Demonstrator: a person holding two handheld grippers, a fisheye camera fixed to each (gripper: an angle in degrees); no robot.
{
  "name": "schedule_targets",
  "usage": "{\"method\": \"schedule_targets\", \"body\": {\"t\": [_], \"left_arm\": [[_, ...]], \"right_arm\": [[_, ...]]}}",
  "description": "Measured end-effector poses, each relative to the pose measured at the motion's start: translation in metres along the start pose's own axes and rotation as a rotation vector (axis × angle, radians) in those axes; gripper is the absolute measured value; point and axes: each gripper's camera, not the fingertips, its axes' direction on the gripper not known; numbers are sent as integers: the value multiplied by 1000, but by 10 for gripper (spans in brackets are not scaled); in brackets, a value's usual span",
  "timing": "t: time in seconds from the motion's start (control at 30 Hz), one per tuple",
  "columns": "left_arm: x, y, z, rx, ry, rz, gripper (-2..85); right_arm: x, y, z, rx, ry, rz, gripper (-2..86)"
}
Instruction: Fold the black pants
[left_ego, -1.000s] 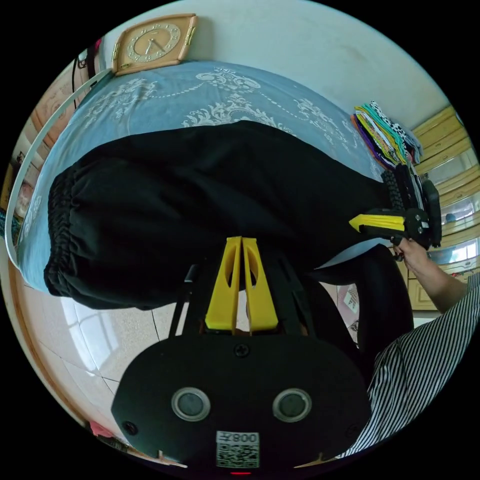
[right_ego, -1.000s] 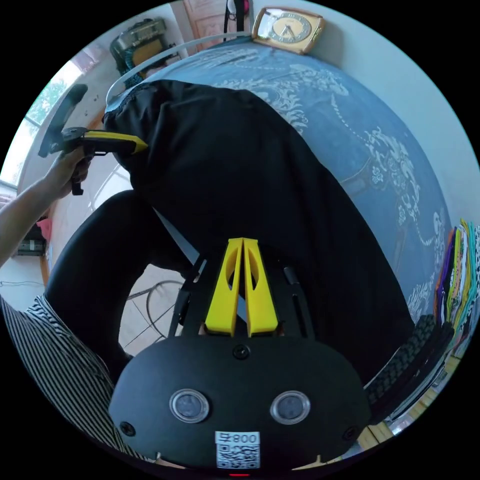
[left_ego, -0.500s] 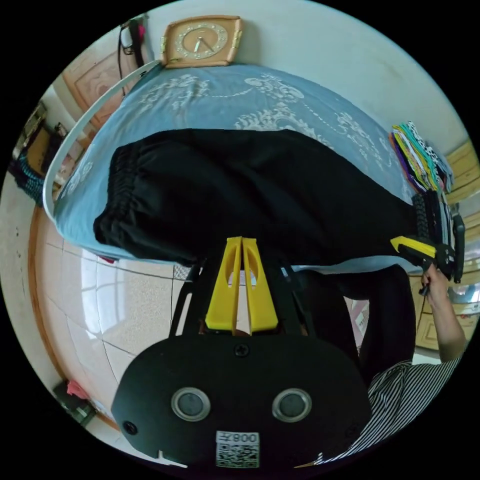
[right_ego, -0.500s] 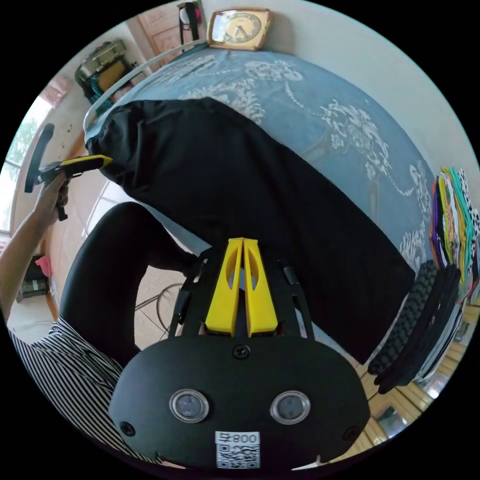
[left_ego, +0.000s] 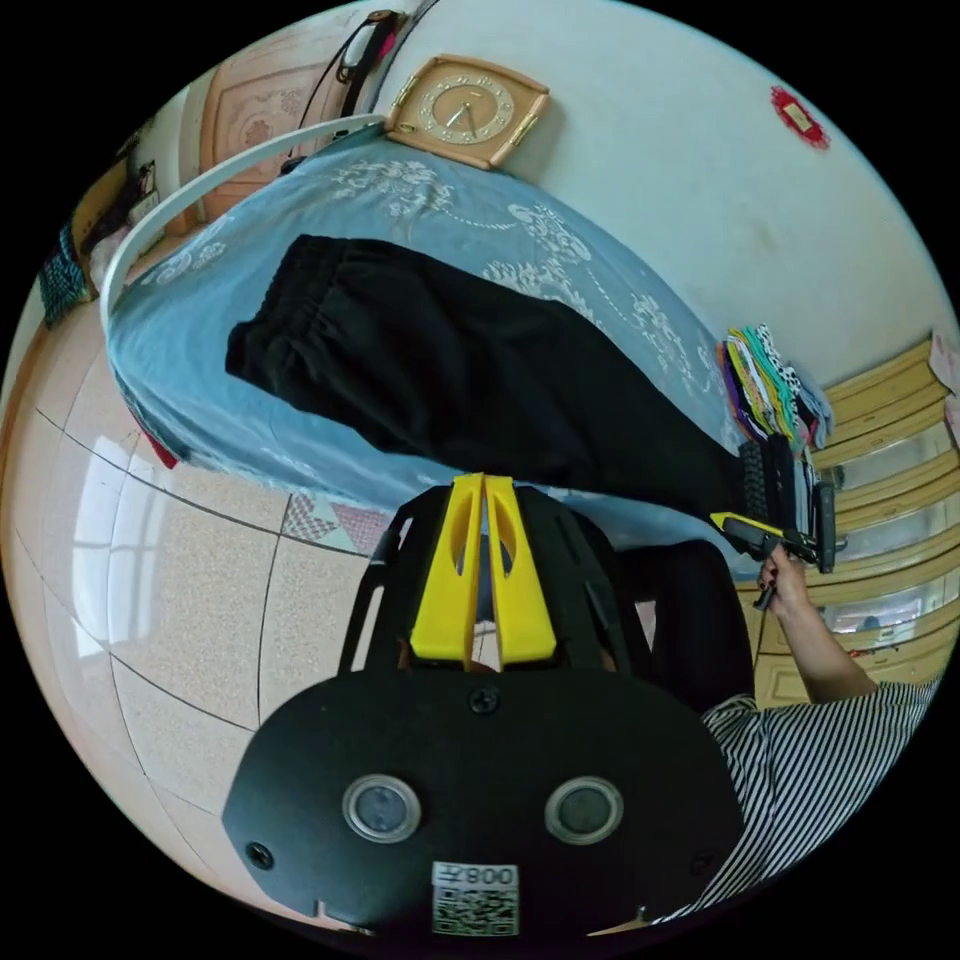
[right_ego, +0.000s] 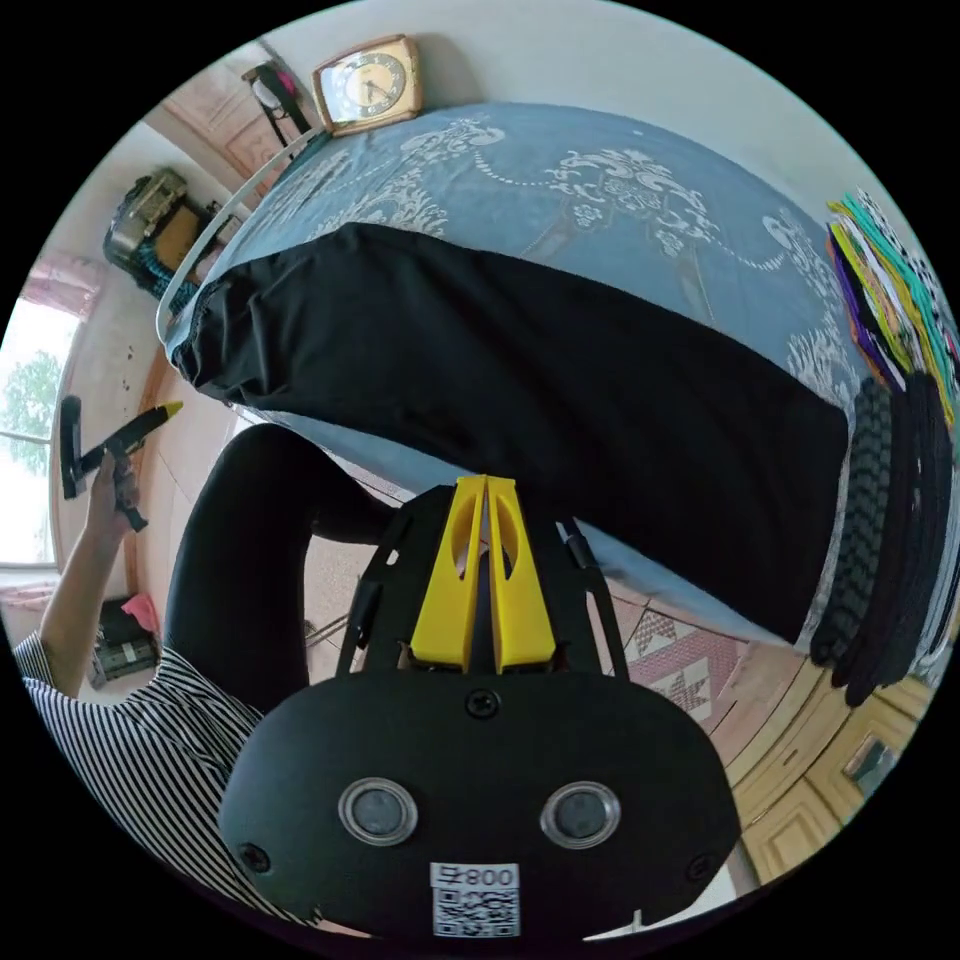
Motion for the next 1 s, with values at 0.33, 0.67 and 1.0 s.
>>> {"method": "schedule_targets", "body": {"t": [0.33,0.67,1.0], "left_arm": [[87,58,112,-52,243,154,5],[329,13,292,-251,342,575,25],[560,-10,507,-431,322,868,36]], "right_arm": [[227,211,-47,237,-275,490,3],[436,387,-64,496,-388,886,60],[525,420,-51,479,-336,937,89]]}}
